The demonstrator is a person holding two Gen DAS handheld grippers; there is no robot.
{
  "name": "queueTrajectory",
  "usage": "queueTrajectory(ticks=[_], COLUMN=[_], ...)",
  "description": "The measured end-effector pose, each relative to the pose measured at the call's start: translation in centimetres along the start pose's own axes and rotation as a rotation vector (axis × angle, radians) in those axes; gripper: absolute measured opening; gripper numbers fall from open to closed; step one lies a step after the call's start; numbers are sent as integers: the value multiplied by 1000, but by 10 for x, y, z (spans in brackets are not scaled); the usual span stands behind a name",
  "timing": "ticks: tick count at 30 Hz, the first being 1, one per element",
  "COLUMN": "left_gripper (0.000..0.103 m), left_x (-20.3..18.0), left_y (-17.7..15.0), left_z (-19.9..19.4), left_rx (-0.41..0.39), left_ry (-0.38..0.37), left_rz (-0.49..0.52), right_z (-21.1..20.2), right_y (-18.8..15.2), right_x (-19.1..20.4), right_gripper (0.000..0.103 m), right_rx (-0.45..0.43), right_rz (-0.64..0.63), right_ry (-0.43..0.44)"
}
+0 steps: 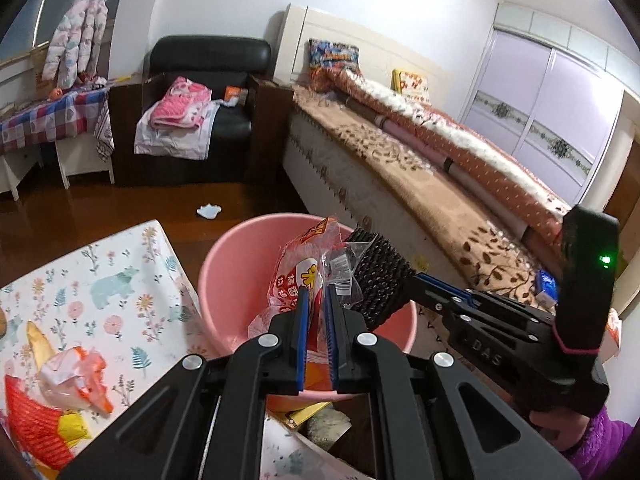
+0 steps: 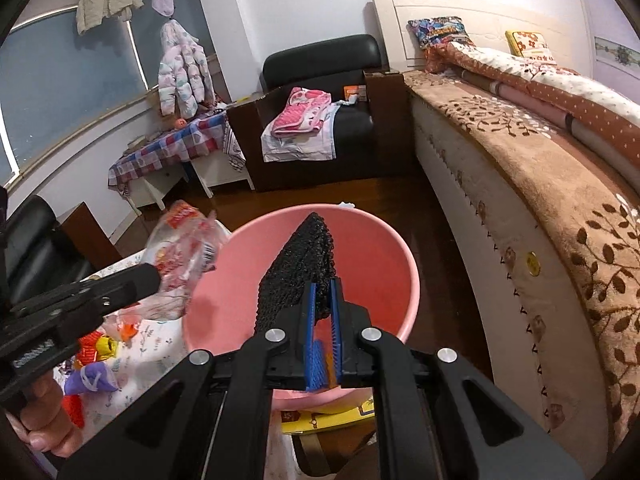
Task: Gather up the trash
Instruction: 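Carry the bag and pad over the pink bucket and open both tools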
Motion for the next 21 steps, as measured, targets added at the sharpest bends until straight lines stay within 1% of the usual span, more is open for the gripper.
queueTrajectory(ticks=[7, 11, 15, 18, 19, 20, 21], left_gripper=[7, 8, 11, 25, 33, 38, 40], left_x=[3, 7, 8, 6, 5, 5, 5], left_y=[-7, -7, -7, -7, -7, -7, -8], left_z=[29, 33, 34, 33, 32, 30, 28], left_rx=[60, 69, 71, 69, 67, 66, 64], left_ry=[15, 21, 32, 42, 42, 41, 39], left_rz=[-18, -25, -26, -16, -16, -17, -18], right_z=[14, 19, 21, 23, 23, 23, 23], right_y=[-4, -6, -6, -6, -6, -6, -6], right_x=[-8, -11, -11, -11, -11, -11, -11], right_gripper=[8, 8, 8, 10, 12, 14, 21], right_rx=[32, 40, 43, 53, 58, 59, 59], right_rz=[15, 24, 32, 35, 35, 35, 34], right_ry=[0, 3, 12, 11, 13, 15, 15])
Point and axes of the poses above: each gripper's, at about its wrist camera, not at the fingertips, and z roughly the way its jaws point, x to its left, y to its top, the point moved 1 cm from there along z, roughly the way its jaws point, and after that the axes turned 5 degrees about z, right-handed, at the moved point
